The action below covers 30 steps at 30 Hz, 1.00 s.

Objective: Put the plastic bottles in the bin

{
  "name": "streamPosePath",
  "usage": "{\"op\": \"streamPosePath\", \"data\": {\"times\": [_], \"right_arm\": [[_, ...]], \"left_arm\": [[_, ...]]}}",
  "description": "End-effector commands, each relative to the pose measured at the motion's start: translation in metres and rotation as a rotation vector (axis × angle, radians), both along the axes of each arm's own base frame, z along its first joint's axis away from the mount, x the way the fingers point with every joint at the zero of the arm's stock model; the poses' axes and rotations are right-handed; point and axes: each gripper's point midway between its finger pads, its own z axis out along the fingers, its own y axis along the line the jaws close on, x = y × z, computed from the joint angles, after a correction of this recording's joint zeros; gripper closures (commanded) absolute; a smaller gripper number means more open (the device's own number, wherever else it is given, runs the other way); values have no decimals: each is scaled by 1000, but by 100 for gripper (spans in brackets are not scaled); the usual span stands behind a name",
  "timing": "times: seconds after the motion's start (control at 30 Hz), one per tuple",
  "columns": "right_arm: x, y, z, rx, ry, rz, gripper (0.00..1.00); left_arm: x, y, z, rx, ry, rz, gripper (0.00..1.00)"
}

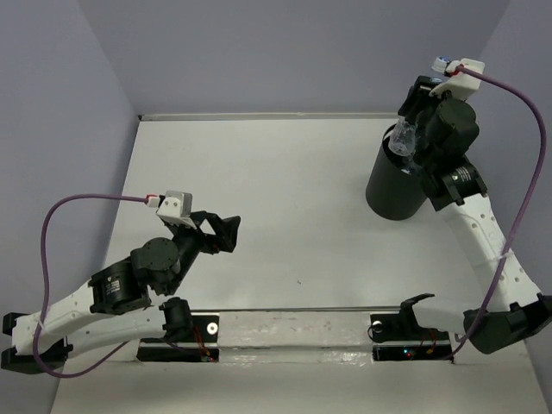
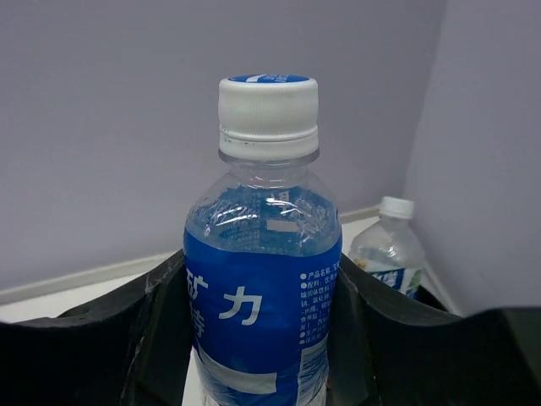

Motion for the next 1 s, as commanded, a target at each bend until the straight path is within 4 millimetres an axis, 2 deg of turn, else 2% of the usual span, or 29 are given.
{"op": "streamPosePath", "data": {"times": [0.0,0.13,0.2,0.23,0.37,0.4,0.5,0.53,0.67,0.7,0.87,0.97], "right_arm": [[31,-45,-4,1,-64,-166,67],[47,-54,-17,-33,-74,-181,67],[54,-51,-33,-55,-55,-156,67],[56,-49,-33,-59,-70,-143,67],[55,-46,-62,-61,-90,-125,66],[55,-47,-83,-66,-60,-129,66],[53,-47,-100,-46,-62,-131,66],[53,-48,-115,-40,-45,-136,66],[49,-49,-135,-19,-25,-138,63],[46,-49,-133,-15,-32,-136,62],[42,-48,-130,-13,-28,-123,28],[39,-44,-119,29,-35,-101,16]], "left_arm": [[3,5,2,-14,-13,33,1],[3,4,1,-9,-11,32,1],[3,4,1,-7,-11,32,1],[3,4,1,-7,-11,32,1],[3,5,2,-10,-14,30,1],[3,5,3,-18,-15,28,1],[2,4,4,-25,-20,20,1],[2,5,5,-26,-21,22,1],[2,5,5,-29,-23,23,1],[2,5,5,-28,-24,22,1],[2,5,6,-26,-24,25,1],[2,4,5,-23,-23,25,1]]}}
